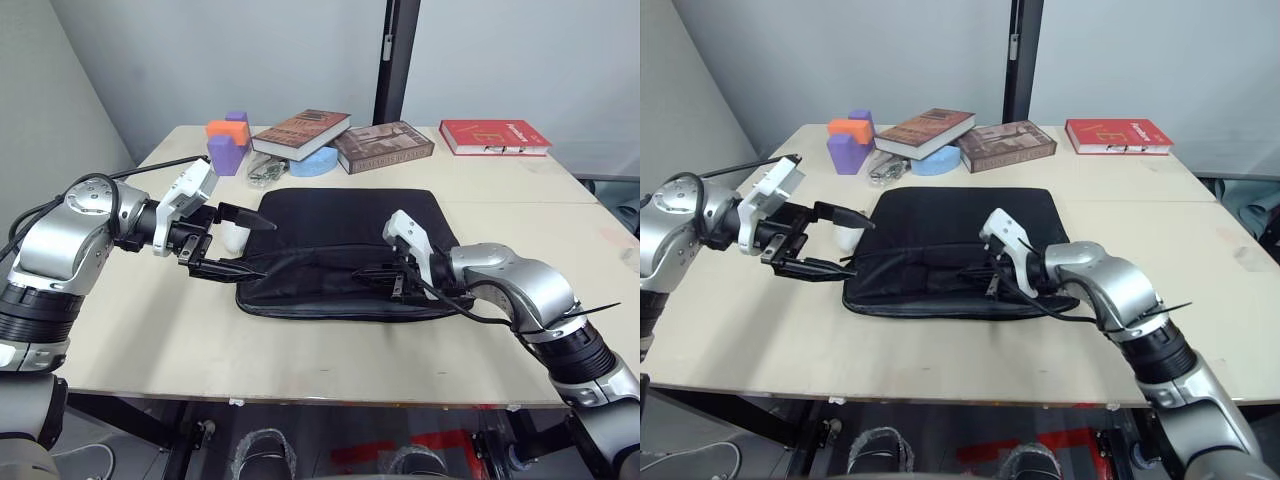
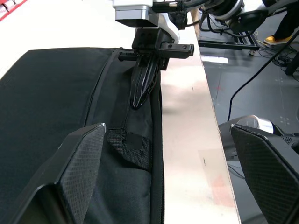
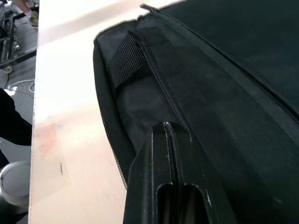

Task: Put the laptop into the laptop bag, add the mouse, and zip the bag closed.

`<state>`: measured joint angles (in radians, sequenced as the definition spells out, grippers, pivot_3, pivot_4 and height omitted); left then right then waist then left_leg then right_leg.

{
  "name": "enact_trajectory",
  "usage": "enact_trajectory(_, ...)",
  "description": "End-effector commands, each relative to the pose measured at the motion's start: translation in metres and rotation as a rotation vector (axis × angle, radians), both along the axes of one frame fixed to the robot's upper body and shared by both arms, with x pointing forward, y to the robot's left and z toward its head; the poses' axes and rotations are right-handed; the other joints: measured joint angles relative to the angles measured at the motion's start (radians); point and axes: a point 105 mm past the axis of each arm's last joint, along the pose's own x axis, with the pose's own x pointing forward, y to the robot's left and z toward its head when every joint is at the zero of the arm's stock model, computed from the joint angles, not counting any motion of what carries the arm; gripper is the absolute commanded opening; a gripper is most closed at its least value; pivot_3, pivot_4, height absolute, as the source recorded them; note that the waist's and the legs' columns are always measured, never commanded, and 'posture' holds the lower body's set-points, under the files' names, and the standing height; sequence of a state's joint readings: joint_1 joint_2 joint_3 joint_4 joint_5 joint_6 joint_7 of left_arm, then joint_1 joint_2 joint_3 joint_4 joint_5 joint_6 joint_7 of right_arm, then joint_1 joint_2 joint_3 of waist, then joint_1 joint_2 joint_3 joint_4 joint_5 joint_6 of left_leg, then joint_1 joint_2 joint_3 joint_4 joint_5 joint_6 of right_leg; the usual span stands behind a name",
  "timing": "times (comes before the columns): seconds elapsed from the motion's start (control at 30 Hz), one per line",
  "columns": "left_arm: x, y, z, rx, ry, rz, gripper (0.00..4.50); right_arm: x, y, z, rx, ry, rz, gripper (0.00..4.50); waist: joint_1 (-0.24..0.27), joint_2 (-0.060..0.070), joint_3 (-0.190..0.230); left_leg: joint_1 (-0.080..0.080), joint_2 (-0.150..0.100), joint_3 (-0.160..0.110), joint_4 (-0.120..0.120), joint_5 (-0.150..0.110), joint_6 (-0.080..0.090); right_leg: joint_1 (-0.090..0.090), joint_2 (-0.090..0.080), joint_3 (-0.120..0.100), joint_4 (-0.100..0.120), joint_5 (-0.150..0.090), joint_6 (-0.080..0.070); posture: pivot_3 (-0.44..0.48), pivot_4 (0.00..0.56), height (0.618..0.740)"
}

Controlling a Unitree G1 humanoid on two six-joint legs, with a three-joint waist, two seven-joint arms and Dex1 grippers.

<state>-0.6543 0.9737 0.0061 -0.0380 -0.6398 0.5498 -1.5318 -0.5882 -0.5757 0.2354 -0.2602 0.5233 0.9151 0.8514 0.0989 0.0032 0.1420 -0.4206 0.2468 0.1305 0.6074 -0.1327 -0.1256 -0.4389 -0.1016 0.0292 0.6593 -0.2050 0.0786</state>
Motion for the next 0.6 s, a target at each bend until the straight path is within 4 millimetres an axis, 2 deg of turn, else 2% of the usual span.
enact_trajectory(0.03,-0.005,-0.001,0.013,-0.018,-0.048,-0.014,4.5,0.006,0.005,0.024,0.081,-0.054,0.001,0.03,0.0,0.0,0.0,0.0,0.0,0.0,0.0,0.0,0.0,0.0,0.0,0.0,0.0,0.0,0.0,0.0,0.15,0.725)
enact_trajectory(0.13,-0.005,-0.001,0.013,-0.022,-0.044,-0.009,4.5,0.021,0.009,0.027,0.114,-0.034,-0.059,0.03,-0.003,0.0,0.0,0.0,0.0,0.0,0.001,0.0,0.0,-0.001,0.0,0.0,0.002,0.0,0.0,0.0,0.15,0.725)
enact_trajectory(0.2,-0.004,-0.001,0.013,-0.024,-0.043,-0.007,4.5,0.038,0.006,0.018,0.079,-0.011,-0.142,0.03,-0.004,0.0,0.0,0.0,0.0,0.0,0.002,0.0,0.0,-0.001,0.0,0.0,0.003,0.0,0.0,0.0,0.15,0.725)
enact_trajectory(0.27,-0.004,-0.002,0.013,-0.026,-0.042,-0.005,4.5,0.047,0.004,0.011,0.043,0.004,-0.182,0.03,-0.002,0.0,0.0,0.0,0.0,0.0,0.002,0.0,0.0,-0.001,0.0,0.0,0.003,0.0,0.0,0.0,0.15,0.725)
enact_trajectory(0.47,-0.003,0.001,0.016,-0.031,-0.052,0.016,4.5,0.048,0.006,-0.002,-0.035,0.004,-0.167,0.03,0.0,0.0,0.0,-0.001,0.0,-0.001,0.001,0.0,-0.001,-0.001,0.0,0.0,0.001,0.0,0.0,0.0,0.15,0.725)
enact_trajectory(0.6,0.0,0.011,0.021,-0.038,-0.066,0.068,4.5,0.045,0.004,-0.018,-0.134,-0.003,-0.142,0.03,-0.002,0.0,0.0,0.0,0.0,-0.001,0.002,0.0,-0.001,0.0,0.0,0.0,0.002,0.0,0.0,0.0,0.15,0.725)
